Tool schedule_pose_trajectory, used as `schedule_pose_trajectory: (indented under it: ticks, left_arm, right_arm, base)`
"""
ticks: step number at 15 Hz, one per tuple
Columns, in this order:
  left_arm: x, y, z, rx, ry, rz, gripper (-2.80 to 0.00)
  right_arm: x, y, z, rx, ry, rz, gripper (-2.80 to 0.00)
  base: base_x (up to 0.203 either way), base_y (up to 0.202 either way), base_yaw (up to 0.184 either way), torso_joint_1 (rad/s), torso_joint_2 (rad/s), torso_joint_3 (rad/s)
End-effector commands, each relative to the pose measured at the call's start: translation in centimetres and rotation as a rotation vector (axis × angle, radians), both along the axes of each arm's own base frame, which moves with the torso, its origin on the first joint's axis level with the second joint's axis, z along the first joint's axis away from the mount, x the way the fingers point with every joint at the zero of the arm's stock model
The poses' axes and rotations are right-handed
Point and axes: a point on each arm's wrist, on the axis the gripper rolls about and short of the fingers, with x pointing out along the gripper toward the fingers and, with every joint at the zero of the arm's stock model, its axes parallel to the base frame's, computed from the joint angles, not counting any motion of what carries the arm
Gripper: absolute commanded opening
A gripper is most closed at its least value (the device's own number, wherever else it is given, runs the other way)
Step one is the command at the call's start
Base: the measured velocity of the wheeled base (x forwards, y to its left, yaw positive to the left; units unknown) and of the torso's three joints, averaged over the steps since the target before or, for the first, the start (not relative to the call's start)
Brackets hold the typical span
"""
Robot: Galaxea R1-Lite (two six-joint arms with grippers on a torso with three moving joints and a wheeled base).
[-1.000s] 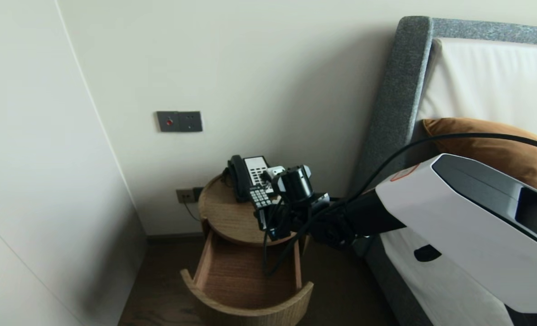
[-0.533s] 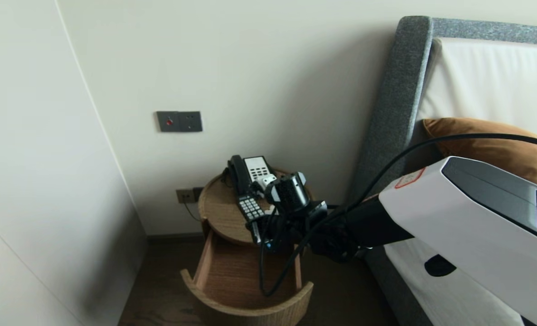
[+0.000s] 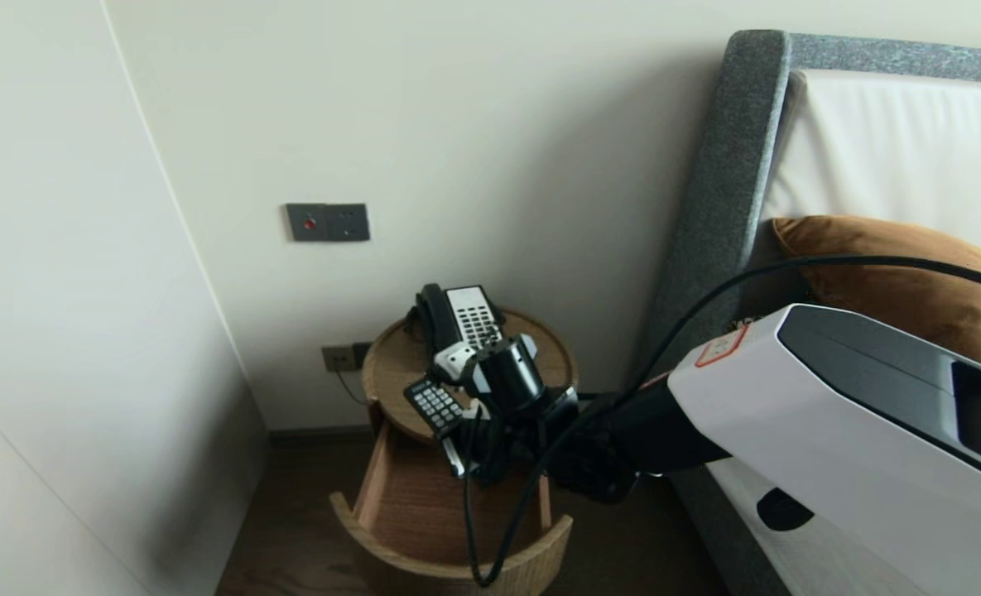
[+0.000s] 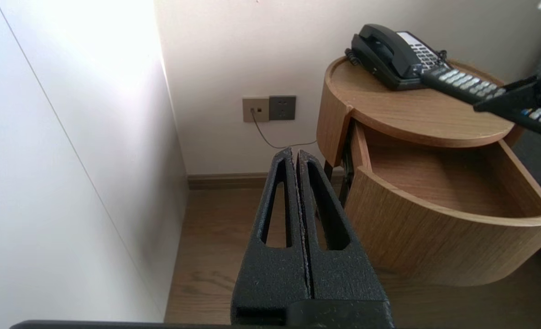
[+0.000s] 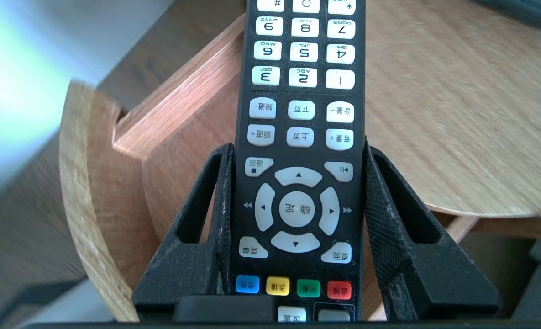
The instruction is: Put the remote controls on the table in the drawer one by one
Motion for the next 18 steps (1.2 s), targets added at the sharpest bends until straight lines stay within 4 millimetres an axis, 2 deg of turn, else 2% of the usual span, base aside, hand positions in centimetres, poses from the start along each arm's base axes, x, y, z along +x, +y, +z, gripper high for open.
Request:
schedule_pose_trajectory:
  ticks: [1,6,13,18]
  left_arm:
    - [0.0,0.0,0.0,0.000,0.000,0.000,-2.80]
    - [0.0,0.0,0.0,0.000,0.000,0.000,-2.80]
    - [0.0,0.0,0.0,0.000,0.000,0.000,-2.80]
    - [0.0,0.0,0.0,0.000,0.000,0.000,-2.80]
  right_arm:
    - [0.1,0.7,-1.1,-0.020,0.002,0.017,-2.80]
    - [-0.4,2.1,-2.7,-0.058,-0.002,0.080,-2.80]
    - [-0.1,2.7,-5.0,-0.072,0.033,0.119,-2.80]
    - [-0.4,2.6,-6.1,-0.134,0.017,0.262,-2.80]
  base:
    - [0.000,0.000,0.000,0.000,0.00,0.000]
    - [0.000,0.000,0.000,0.000,0.00,0.000]
    - [0.000,0.000,0.000,0.000,0.00,0.000]
    - [0.000,0.000,0.000,0.000,0.00,0.000]
